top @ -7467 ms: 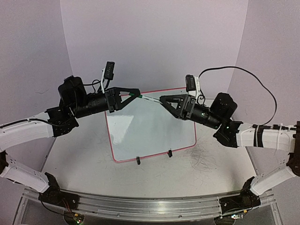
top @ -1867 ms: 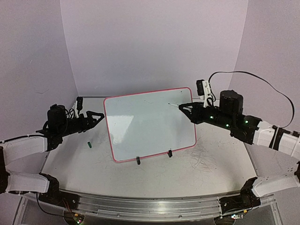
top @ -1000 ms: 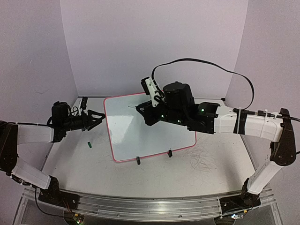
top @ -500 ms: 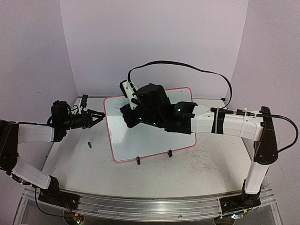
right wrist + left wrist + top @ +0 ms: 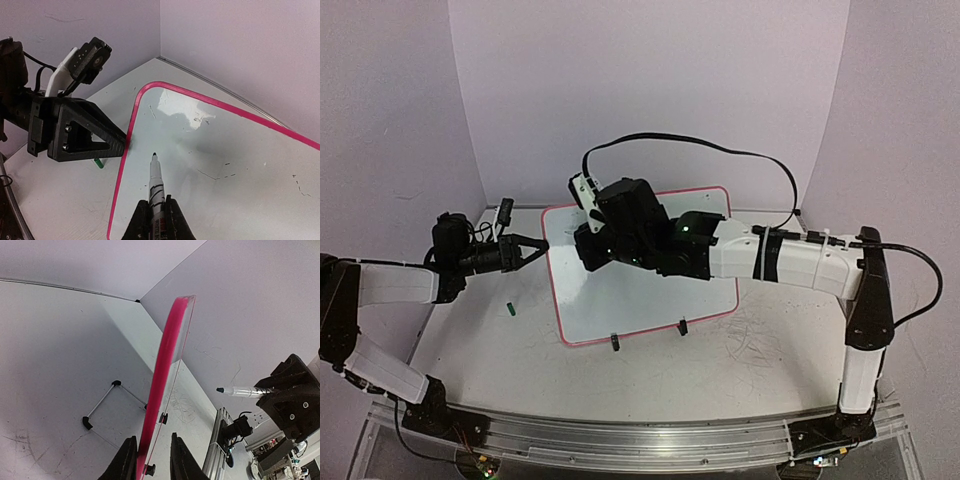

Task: Write a sentence on the whiteboard
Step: Hold the whiteboard at the center of the board, then write a sentence on the whiteboard.

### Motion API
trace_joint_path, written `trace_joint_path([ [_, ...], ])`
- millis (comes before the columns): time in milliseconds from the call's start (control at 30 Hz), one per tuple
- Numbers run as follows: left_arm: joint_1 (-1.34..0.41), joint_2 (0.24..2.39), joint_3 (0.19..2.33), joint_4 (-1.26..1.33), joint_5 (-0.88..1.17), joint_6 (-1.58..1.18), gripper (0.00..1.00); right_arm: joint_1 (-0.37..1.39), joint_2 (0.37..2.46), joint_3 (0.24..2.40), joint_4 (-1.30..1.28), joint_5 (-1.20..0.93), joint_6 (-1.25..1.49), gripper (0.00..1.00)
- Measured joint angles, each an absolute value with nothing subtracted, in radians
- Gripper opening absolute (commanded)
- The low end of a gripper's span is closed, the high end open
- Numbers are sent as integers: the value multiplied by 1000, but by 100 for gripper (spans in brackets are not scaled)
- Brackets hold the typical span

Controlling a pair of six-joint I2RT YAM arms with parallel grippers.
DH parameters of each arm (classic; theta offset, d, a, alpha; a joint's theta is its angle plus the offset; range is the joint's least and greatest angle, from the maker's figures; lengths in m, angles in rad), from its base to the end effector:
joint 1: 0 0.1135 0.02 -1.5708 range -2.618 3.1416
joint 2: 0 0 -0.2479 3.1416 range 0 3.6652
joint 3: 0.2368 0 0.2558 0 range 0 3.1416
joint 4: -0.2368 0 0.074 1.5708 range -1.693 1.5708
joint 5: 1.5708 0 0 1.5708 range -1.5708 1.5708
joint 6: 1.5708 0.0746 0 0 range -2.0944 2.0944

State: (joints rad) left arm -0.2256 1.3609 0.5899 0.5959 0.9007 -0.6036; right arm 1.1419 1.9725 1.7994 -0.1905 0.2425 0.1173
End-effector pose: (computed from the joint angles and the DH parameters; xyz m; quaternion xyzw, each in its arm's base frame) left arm 0.2861 -0.1257 0.2048 0.1451 0.7301 -0.5383 0.3951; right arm 0.2280 0.4555 0.3059 -0.3408 0.7460 0.2513 0.5140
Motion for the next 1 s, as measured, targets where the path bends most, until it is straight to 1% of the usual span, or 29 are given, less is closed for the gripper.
trace_joint_path([
  [67,-226,1365,591,596,896,-596,17,1144,1983,1814,-199,246,118,0],
  [200,-227,1365,591,596,893,-578,15,1150,1998,1827,-207,245,124,0],
  [367,-231,1365,591,596,889,-567,19,1163,2015,1842,-220,240,133,0],
  [467,-233,1365,591,596,887,-561,19,1169,2023,1844,-228,238,141,0],
  [767,-237,1365,591,596,883,-548,8,1174,2040,1859,-252,239,166,0],
  [1000,-240,1369,591,606,879,-527,4,1174,2084,1916,-259,249,170,0],
])
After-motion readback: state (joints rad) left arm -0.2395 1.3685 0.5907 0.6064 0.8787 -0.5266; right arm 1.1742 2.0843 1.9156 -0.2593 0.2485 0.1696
